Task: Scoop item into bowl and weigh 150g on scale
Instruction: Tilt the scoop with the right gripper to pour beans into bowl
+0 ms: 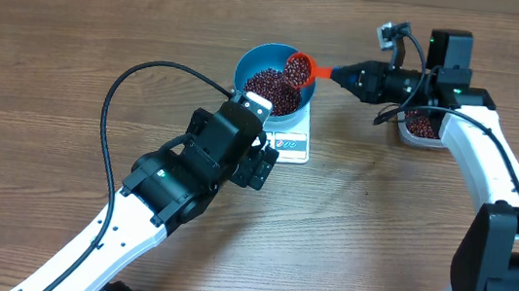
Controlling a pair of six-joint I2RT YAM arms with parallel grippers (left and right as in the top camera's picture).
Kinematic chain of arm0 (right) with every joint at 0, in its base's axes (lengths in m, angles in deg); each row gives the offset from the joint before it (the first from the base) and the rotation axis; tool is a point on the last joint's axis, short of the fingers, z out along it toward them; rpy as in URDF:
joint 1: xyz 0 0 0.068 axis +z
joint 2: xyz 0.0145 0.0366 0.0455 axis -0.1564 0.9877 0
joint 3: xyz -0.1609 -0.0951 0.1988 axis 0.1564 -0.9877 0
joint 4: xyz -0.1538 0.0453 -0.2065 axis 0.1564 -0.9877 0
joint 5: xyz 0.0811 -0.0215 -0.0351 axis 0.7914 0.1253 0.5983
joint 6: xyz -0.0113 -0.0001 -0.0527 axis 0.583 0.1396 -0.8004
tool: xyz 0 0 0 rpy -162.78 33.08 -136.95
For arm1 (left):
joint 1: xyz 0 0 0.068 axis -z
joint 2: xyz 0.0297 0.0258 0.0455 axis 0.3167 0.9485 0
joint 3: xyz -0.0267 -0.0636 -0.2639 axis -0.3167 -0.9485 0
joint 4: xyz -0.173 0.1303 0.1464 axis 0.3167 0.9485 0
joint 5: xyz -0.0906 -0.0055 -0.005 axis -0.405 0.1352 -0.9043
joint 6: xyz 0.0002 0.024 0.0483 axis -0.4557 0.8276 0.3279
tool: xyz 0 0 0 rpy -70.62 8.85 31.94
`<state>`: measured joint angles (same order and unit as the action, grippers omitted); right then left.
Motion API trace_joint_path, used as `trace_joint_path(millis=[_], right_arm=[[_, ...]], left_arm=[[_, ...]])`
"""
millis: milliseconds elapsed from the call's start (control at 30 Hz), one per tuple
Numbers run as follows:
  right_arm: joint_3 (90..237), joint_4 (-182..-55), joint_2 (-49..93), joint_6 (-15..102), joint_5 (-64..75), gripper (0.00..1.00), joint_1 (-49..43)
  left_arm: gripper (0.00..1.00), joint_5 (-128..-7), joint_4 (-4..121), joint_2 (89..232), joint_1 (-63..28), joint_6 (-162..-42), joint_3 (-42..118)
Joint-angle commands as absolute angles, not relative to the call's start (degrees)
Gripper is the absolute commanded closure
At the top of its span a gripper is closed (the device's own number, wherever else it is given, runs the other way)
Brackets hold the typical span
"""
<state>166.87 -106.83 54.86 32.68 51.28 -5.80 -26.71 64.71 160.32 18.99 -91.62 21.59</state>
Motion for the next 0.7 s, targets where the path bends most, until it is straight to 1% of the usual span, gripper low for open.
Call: trace_joint_path(millis=[0, 67, 133, 367, 667], right_arm=[[167.17, -103.97, 55.34, 32.40, 43.74, 0.96, -4.03], [167.17, -103.36, 55.34, 30.93, 41.99, 0.96, -3.66], [167.17, -103.44, 55.34, 25.03, 41.70, 0.96, -3.48], [167.17, -104.10, 55.34, 14.37, 41.77, 0.96, -3.48], [167.17, -104.10, 55.34, 12.90, 41.94, 0.96, -3.48]], left_arm=[[0.00, -25.93, 64.47, 160.78, 18.68, -92.41, 22.10], [0.00, -25.93, 64.47, 160.78, 18.68, -92.41, 22.10], [0.00, -25.93, 64.47, 160.78, 18.68, -92.41, 22.10], [0.00, -25.93, 64.47, 160.78, 18.68, -92.41, 22.10], [0.00, -25.93, 64.47, 160.78, 18.68, -92.41, 22.10]])
